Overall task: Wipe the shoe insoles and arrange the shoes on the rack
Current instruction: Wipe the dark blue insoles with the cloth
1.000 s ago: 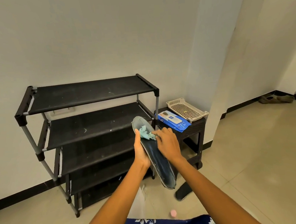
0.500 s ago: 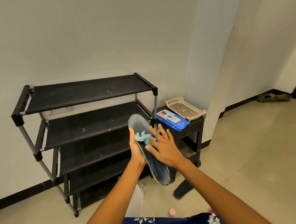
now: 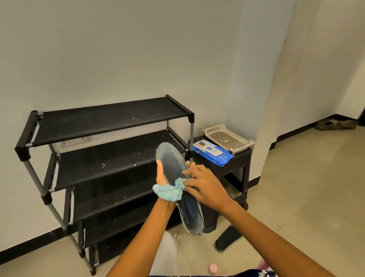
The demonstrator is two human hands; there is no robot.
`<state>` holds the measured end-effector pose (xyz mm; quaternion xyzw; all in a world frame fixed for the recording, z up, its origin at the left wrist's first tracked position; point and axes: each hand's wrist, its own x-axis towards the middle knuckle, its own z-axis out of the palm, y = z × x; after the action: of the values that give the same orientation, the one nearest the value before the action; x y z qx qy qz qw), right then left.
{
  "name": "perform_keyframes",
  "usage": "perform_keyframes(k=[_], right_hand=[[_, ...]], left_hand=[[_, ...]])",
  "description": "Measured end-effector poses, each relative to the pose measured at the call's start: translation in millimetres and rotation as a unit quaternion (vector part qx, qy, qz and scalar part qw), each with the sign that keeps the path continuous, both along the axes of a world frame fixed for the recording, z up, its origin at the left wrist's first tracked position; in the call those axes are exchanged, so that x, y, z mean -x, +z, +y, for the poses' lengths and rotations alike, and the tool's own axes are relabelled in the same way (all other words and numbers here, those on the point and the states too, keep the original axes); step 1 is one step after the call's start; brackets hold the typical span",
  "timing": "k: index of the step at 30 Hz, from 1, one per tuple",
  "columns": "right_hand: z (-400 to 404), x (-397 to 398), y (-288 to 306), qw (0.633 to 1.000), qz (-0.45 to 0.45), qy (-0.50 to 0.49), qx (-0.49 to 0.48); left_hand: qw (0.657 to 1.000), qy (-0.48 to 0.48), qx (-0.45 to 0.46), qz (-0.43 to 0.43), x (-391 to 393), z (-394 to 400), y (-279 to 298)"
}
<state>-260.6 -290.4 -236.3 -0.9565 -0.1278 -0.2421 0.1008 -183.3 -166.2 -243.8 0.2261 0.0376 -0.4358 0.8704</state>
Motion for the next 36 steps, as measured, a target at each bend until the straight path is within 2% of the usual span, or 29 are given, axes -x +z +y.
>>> perform_keyframes(k=[2,4,5,7,10,12,15,16,18,20,23,26,29,31,33,36], right_hand=[[-13.8,-2.1,10.7,0.993,-0.027,-0.056,-0.098],[-25.0,-5.2,22.1,0.969,-0.059,-0.13,-0.204],[-27.4,-7.1,27.5,0.963,-0.072,-0.147,-0.213],[-22.8,-10.6,33.7,0.975,-0.076,-0.134,-0.16],[3.6,-14.0,29.0,0.99,-0.025,-0.103,-0.093],[28.0,-10.0,13.9,0.99,0.019,-0.078,-0.119],[49.8,11.2,-7.6,0.982,0.095,0.017,-0.162],[47.0,18.8,-13.7,0.984,0.115,0.042,-0.13],[29.2,21.6,-18.9,0.994,0.1,0.054,-0.009],[10.9,10.0,-14.7,0.996,0.088,-0.003,0.032],[1.5,-5.9,-4.0,0.987,0.138,-0.083,-0.024],[22.2,3.7,1.8,0.987,0.135,0.001,-0.091],[19.5,19.6,-6.0,0.99,0.128,0.041,-0.04],[3.7,16.4,-10.3,0.99,0.137,-0.021,-0.024],[-1.0,12.6,-6.4,0.978,0.171,-0.084,-0.085],[18.1,12.2,5.5,0.949,0.201,-0.058,-0.236]], left_hand=[[0.997,0.019,-0.056,-0.042,-0.6,-1.8,0.4],[0.988,0.048,-0.095,-0.109,2.2,-2.0,1.5],[0.986,0.056,-0.095,-0.121,4.1,-2.8,0.5],[0.987,0.052,-0.081,-0.132,7.8,-6.1,-0.2],[0.989,0.038,-0.05,-0.136,8.6,-13.6,5.6],[0.991,0.034,-0.043,-0.125,3.9,-13.9,4.5],[0.992,0.056,-0.04,-0.102,-8.6,-8.6,-4.6],[0.994,0.056,-0.04,-0.087,-11.8,-7.3,-9.0],[0.996,0.039,-0.033,-0.075,-8.5,-5.9,-11.6],[0.995,0.049,-0.035,-0.082,-1.3,-9.9,-13.4],[0.99,0.07,-0.065,-0.106,14.6,-22.9,-4.4],[0.994,0.061,-0.032,-0.085,10.9,-25.9,2.4],[0.996,0.069,-0.012,-0.063,1.9,-21.2,2.3],[0.997,0.046,-0.001,-0.063,4.0,-22.7,0.2],[0.996,0.044,-0.011,-0.073,10.0,-27.6,-0.9],[0.996,0.042,-0.007,-0.084,7.1,-30.6,1.3]])
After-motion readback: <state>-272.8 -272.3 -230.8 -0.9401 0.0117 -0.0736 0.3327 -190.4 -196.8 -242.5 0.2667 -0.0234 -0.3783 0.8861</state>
